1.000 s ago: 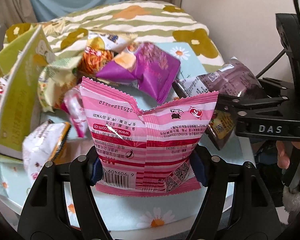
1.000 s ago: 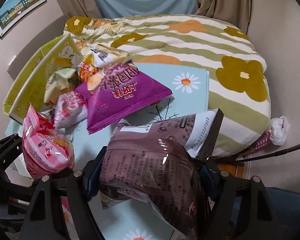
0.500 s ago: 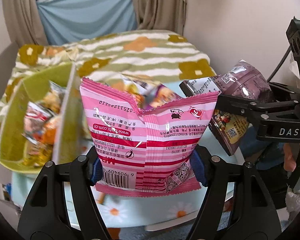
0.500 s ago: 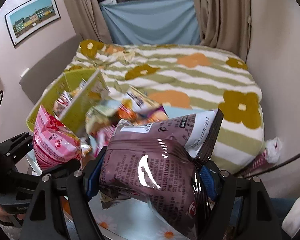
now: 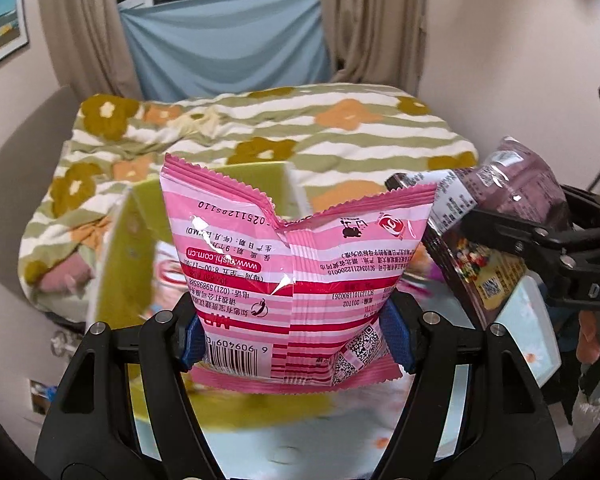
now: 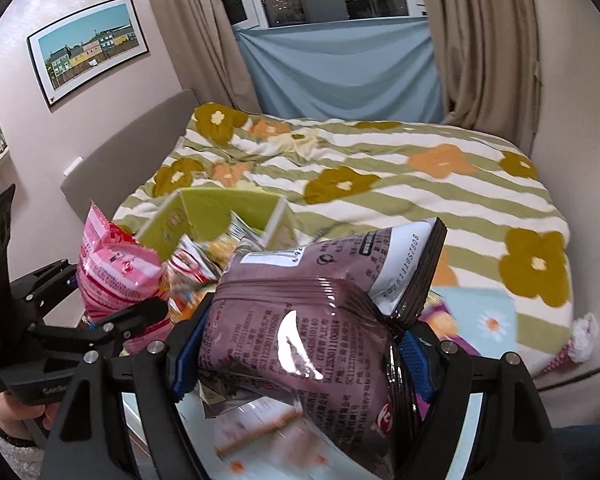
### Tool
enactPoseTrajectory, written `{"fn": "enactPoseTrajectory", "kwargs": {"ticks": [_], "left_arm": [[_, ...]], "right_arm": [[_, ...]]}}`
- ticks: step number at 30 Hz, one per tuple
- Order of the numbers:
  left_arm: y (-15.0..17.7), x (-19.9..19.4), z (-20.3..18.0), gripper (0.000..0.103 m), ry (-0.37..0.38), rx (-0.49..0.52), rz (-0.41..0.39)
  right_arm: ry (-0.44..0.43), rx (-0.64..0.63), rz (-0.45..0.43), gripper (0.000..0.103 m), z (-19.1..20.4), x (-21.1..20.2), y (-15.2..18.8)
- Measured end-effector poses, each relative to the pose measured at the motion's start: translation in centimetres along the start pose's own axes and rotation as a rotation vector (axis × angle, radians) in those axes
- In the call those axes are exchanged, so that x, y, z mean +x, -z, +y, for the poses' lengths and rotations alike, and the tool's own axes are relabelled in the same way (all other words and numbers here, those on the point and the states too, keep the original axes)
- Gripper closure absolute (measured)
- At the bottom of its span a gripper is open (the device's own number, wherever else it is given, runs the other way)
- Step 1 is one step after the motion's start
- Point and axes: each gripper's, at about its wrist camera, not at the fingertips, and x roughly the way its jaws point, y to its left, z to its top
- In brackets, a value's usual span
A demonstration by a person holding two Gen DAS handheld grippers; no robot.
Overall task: Organize snacks
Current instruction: 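Carry both bags over the cardboard box and release them inside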
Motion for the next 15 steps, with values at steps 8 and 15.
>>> {"fn": "enactPoseTrajectory", "kwargs": {"ticks": [8, 15], "left_arm": [[-3.0, 5.7, 9.8, 0.032, -0.003, -0.017, 0.069], [-4.8, 12.5, 14.4, 0.032, 0.039, -0.007, 0.142]], "right_arm": [[-0.014, 0.024, 0.019, 0.026, 5.3, 6.9, -3.9], [0.015, 0.075, 0.058, 0.026, 7.8, 11.8, -5.1]]}}
